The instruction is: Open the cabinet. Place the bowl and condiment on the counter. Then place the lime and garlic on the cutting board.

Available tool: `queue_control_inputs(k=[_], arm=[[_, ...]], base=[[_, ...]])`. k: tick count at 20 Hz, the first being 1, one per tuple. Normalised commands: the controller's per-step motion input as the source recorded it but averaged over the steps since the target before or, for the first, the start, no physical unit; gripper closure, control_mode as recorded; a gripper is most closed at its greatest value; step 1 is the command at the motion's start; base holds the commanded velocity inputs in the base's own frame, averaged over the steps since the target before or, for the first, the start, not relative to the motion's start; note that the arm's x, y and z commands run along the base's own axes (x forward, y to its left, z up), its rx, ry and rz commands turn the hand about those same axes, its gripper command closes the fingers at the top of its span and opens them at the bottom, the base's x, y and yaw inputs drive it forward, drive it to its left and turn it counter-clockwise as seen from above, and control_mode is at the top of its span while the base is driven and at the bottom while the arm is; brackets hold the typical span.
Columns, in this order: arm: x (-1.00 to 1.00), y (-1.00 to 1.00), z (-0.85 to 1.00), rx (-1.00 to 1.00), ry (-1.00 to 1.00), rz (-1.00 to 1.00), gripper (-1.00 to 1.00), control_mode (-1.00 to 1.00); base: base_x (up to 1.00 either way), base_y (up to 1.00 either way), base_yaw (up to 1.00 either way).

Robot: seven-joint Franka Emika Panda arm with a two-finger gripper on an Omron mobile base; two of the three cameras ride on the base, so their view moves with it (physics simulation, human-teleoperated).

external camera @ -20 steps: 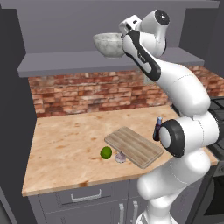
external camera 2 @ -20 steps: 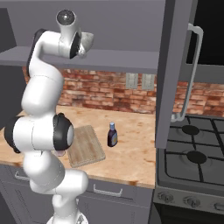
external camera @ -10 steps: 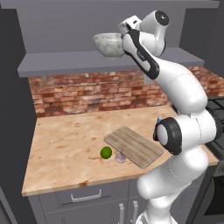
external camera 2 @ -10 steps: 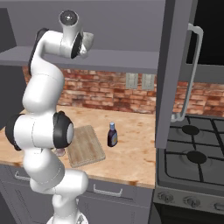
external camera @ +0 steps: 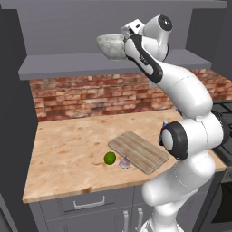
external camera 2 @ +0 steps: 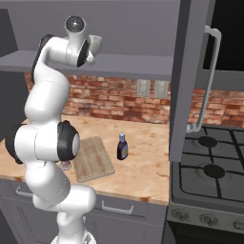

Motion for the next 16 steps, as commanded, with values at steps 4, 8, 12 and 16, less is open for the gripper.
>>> queue_control_inputs(k=[4,8,12,16], arm=[[0.07,0.09,-0.05,0.0,0.0,0.0,-1.0,-1.0],[0.06,0.09,-0.06,0.0,0.0,0.0,-1.0,-1.0],[0.07,0.12,-0.08,0.0,0.0,0.0,1.0,-1.0],[0.08,0.15,-0.06,0.0,0.0,0.0,1.0,-1.0]], base=[[0.0,0.0,0.0],[0.0,0.0,0.0],[0.0,0.0,0.0],[0.0,0.0,0.0]])
